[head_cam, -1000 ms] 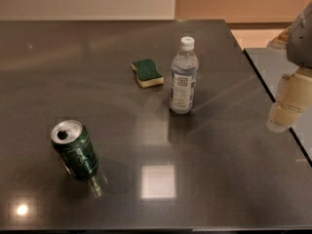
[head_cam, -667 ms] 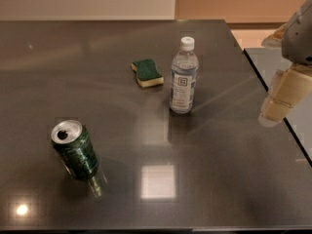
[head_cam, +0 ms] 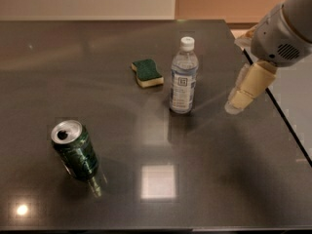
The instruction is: Pick blue plastic bottle
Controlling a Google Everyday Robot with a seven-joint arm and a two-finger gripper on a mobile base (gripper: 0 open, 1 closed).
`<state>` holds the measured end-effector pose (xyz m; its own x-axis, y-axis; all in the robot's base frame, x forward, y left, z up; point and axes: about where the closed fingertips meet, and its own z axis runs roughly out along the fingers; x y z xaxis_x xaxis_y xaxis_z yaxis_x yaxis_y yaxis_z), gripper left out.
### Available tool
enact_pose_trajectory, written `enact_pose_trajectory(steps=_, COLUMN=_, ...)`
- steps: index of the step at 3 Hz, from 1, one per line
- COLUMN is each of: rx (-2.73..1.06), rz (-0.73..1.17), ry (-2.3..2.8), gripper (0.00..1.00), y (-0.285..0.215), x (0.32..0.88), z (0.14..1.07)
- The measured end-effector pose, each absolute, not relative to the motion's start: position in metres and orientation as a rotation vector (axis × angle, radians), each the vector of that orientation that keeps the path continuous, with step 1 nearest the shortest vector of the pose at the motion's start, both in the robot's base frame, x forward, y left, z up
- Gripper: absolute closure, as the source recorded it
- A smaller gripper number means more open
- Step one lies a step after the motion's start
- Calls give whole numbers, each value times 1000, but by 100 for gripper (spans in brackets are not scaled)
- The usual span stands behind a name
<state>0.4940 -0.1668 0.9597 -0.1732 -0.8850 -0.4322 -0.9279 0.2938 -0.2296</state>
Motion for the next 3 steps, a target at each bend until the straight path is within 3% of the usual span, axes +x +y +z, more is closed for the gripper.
enact_pose_trajectory(steps=3, rx=-1580, rz=325, ry=1976, gripper=0, y=-110, x=550, z=944)
